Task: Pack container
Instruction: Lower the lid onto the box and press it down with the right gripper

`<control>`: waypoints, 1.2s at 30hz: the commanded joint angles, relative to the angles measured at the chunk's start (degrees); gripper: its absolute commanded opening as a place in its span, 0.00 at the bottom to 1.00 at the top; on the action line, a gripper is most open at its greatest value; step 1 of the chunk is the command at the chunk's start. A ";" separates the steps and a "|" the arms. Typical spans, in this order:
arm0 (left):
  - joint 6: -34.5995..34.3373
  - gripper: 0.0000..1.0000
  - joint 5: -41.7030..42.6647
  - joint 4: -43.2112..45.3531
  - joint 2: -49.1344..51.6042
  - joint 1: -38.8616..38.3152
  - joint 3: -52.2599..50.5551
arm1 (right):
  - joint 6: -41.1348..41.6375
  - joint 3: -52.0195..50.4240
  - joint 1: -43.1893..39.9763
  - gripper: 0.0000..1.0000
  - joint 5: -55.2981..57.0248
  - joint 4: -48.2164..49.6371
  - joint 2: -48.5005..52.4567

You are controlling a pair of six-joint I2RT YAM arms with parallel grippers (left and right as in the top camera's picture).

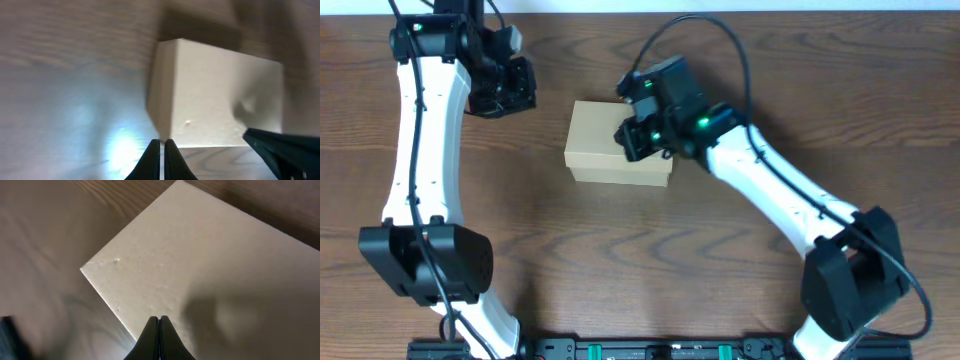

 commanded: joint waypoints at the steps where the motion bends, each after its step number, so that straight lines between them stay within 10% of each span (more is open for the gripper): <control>1: -4.22 0.06 -6.51 -1.01 -1.18 -0.09 0.87 | -2.34 0.98 2.08 0.01 10.69 -1.84 -0.37; 29: -7.08 0.06 -9.49 -0.90 -1.18 -0.09 0.87 | -5.84 1.11 2.75 0.01 12.72 -6.38 6.21; 32: -7.08 0.35 -9.46 -1.09 -1.31 -0.09 0.90 | -5.77 1.36 2.75 0.04 11.21 -6.16 2.84; 35: -7.08 0.98 -9.42 -1.44 -1.86 -0.09 0.90 | -5.73 1.36 2.75 0.62 10.58 -6.25 -0.04; 36: -7.10 0.95 -9.42 -1.60 -2.19 -0.09 0.90 | -5.70 1.36 2.75 0.84 10.60 -6.29 -1.01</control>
